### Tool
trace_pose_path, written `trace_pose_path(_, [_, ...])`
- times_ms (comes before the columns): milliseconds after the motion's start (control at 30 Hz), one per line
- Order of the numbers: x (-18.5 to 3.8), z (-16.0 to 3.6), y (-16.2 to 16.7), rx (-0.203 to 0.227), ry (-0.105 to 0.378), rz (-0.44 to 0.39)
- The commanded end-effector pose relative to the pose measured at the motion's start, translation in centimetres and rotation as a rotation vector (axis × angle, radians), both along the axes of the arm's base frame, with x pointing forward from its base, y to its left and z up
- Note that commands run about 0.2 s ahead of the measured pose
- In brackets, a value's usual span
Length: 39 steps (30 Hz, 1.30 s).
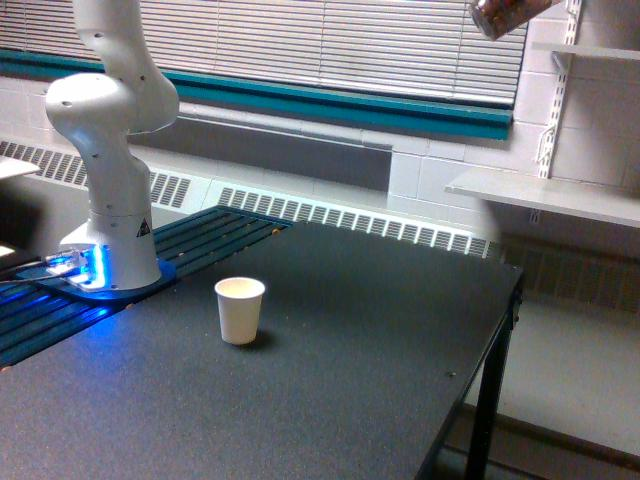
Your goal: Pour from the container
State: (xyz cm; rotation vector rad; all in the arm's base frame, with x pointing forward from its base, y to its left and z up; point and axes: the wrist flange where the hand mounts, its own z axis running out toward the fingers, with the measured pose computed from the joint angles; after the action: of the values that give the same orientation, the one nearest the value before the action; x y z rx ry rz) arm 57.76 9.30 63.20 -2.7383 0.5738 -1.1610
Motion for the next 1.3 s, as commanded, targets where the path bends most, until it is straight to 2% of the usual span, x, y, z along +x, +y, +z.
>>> trace_pose_path(33, [-0.7, 1.1, 2.4, -0.002, -0.021, 0.029])
trace_pose_path(367, [-1.2, 0.8, 2.3, -0.02, -0.024, 0.035])
trace_pose_path(500, [-1.7, 0.4, 2.0, -0.046, -0.017, 0.044])
trace_pose_path(633, [-2.6, 0.0, 1.6, -0.053, -0.009, 0.06])
trace_pose_path(1000, [-6.9, -2.0, -0.1, -0.114, 0.033, 0.065])
trace_pose_path(1300, [-10.9, -3.8, -1.2, -0.136, 0.071, 0.06])
